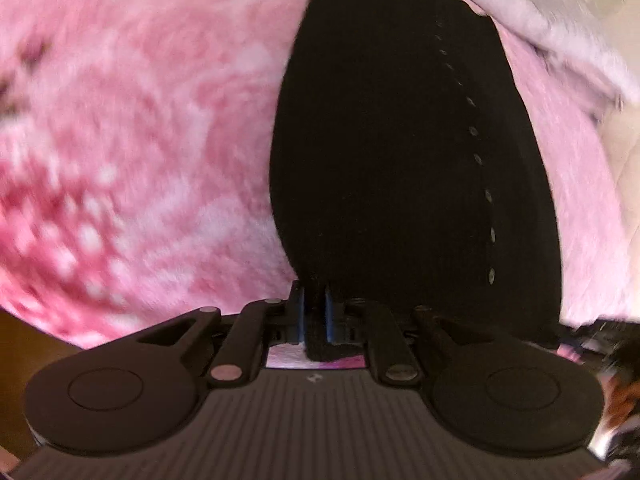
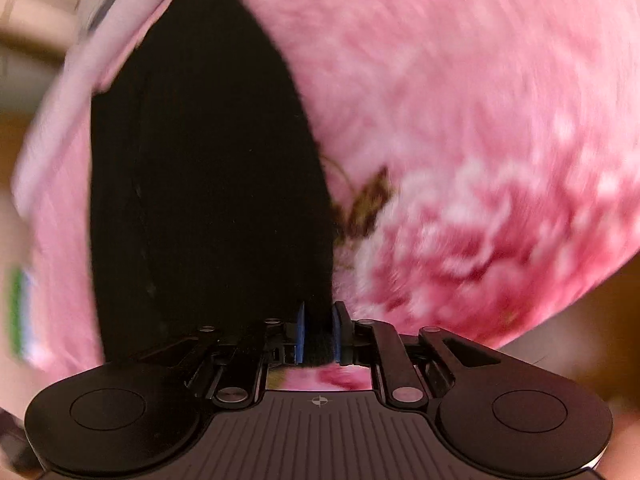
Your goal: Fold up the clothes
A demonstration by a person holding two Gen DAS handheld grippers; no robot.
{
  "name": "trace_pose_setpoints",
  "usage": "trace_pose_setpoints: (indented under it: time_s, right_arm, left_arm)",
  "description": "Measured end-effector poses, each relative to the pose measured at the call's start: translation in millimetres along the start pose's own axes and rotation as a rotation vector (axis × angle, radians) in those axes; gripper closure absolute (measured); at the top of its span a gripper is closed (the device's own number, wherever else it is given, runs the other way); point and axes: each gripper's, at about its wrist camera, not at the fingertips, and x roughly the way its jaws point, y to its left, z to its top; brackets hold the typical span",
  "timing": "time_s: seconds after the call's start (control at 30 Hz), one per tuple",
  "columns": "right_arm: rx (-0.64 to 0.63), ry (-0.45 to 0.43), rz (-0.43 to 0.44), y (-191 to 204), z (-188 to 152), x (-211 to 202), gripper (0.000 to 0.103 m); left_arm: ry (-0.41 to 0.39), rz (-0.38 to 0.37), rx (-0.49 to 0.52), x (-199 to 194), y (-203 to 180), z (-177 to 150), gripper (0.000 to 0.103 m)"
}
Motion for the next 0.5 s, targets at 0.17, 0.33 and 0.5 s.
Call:
trace_pose_setpoints:
  time_s: [0.17, 0.33, 0.5]
  right_arm:
    - [-0.237, -0.213, -0.178, 41, 7, -34, 0.087]
    - [-0.372, -0.354, -0.103, 70, 13, -9, 0.085]
    - [-0.536, -0.391, -0.210, 74, -24, 39, 0.085]
  left_arm:
    - [-0.120, 0.090, 0.057, -35, -5, 23, 0.093]
    - [-0.205, 0.045, 0.145, 0, -27, 41, 0.093]
    - [-0.220, 0.089, 0.241, 39, -39, 25, 0.093]
